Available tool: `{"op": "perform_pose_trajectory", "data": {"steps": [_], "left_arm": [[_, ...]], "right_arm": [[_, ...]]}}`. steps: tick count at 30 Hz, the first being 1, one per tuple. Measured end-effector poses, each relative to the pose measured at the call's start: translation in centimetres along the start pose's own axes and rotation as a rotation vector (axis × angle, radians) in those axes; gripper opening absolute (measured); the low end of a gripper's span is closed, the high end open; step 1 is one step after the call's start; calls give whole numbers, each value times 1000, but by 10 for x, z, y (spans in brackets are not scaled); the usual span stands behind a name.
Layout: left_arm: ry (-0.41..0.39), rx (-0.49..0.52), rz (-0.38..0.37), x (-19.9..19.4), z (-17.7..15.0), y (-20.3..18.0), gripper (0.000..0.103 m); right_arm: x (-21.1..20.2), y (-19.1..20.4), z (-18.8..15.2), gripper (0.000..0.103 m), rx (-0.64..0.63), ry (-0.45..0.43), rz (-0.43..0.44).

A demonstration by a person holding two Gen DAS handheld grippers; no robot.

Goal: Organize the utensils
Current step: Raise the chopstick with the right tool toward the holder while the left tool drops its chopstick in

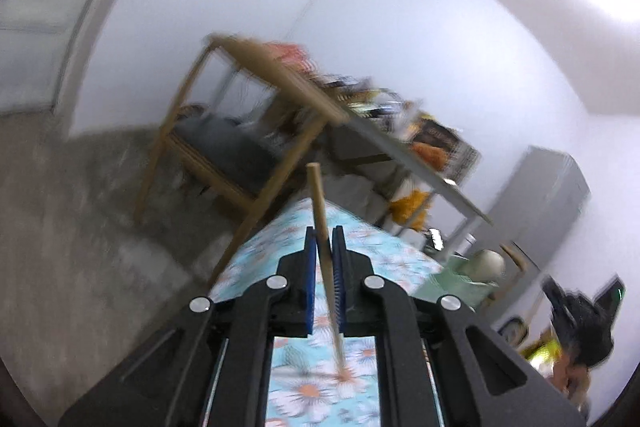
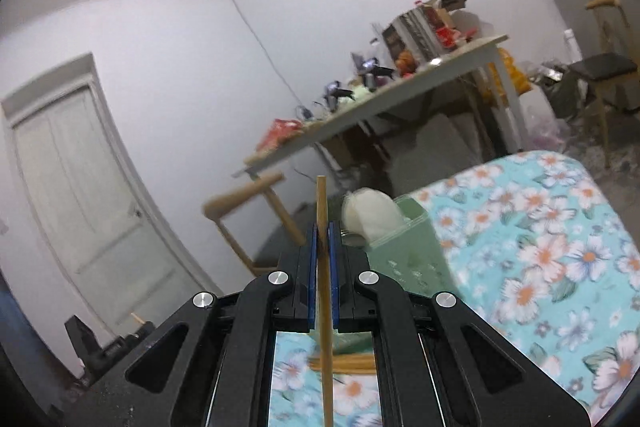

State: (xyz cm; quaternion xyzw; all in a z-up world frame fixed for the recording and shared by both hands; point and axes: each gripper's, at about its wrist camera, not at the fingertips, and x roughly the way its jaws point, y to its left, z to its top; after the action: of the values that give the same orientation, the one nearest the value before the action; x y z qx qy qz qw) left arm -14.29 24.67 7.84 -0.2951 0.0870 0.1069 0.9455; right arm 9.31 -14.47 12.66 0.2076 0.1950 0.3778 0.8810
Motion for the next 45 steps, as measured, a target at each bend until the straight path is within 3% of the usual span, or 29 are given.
{"op": "perform_pose_trajectory", "data": {"steps": [3, 6, 12, 17, 24, 32, 34, 35, 37, 39, 40, 45], "left_arm": [[12, 48, -50, 5, 7, -34, 6], [13, 33, -102, 12, 22, -64, 6], [-113, 142, -126, 19, 66, -138, 6], [-130, 209, -150, 51, 82, -186, 6], [-16, 393, -74, 114, 31, -221, 6], [87, 476, -51, 145, -16, -217, 7], [117, 471, -67, 149, -20, -213, 13], [133, 453, -98, 148, -21, -210, 24], [123, 436, -112, 143, -21, -204, 56], [83, 438, -95, 130, -22, -200, 68], [72, 435, -93, 122, -21, -196, 73], [31, 360, -100, 60, -36, -143, 76]], "right_arm": [[-1, 8, 6, 4, -22, -27, 16], [-4, 19, 9, 4, -62, -30, 32], [-3, 20, 10, 4, -85, -36, 11], [0, 7, 11, 4, -47, -35, 18], [1, -1, 12, 4, -11, -28, 26], [3, 0, 10, 4, -9, -14, 29], [4, -1, 10, 4, -8, -12, 29], [4, -1, 10, 4, -8, -11, 28], [5, -1, 10, 4, -11, -9, 22], [5, -2, 9, 4, -21, -6, 7], [6, -2, 9, 4, -25, -4, 2], [5, -4, 3, 4, -62, 19, 9]]}}
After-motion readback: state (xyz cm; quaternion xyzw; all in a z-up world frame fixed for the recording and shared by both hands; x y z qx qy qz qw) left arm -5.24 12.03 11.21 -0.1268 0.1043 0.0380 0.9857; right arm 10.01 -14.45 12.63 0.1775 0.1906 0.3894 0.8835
